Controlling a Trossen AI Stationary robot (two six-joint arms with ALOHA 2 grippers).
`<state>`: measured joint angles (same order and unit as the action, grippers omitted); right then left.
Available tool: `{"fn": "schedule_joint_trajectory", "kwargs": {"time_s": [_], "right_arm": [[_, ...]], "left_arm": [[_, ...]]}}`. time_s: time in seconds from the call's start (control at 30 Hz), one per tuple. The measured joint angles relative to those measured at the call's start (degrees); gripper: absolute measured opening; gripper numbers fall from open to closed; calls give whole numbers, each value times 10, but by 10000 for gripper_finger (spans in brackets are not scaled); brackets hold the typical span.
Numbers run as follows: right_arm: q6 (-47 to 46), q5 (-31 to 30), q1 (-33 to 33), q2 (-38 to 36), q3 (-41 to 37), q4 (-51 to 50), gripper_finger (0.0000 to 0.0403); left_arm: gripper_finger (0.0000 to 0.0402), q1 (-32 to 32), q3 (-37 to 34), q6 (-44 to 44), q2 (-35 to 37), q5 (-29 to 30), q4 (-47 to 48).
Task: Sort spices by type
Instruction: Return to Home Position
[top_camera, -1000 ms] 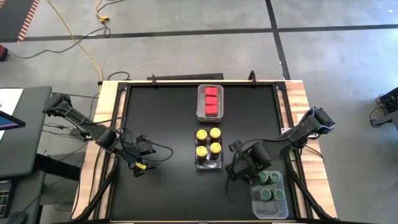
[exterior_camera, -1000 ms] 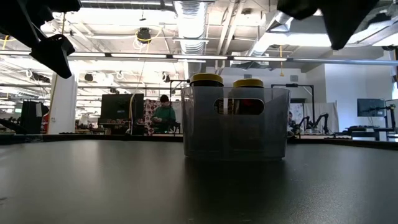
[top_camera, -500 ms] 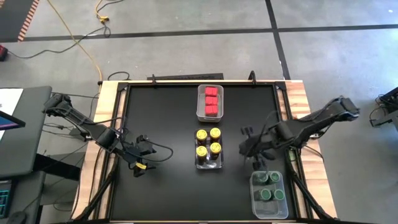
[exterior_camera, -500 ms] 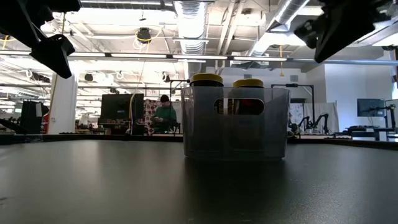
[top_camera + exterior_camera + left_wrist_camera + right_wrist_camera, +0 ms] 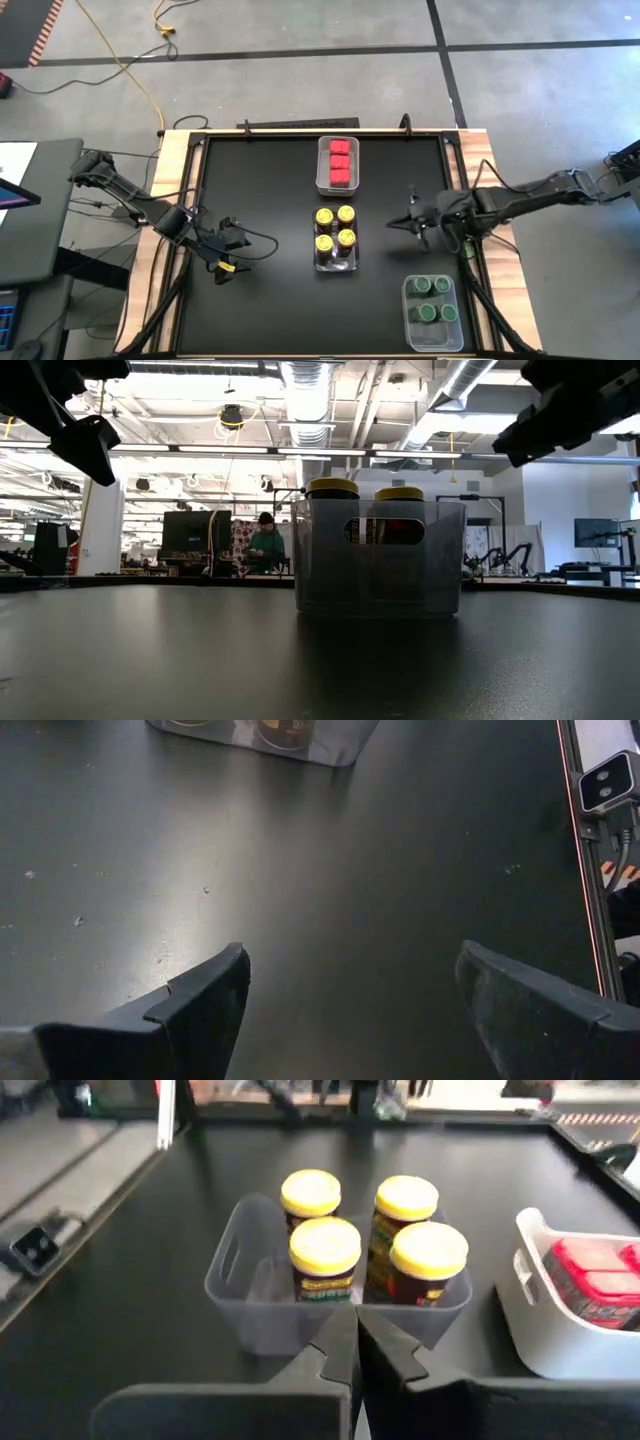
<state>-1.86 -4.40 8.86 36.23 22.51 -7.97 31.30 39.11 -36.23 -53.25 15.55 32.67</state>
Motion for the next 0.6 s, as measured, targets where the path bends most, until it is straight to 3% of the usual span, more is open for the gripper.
{"fn": "schedule_joint_trajectory", "kwargs": {"time_s": [0.6], "right_arm": [[-38, 2, -12, -248, -156, 82, 36]], "left_arm": [[340, 0, 0, 0, 0, 0, 0]]}}
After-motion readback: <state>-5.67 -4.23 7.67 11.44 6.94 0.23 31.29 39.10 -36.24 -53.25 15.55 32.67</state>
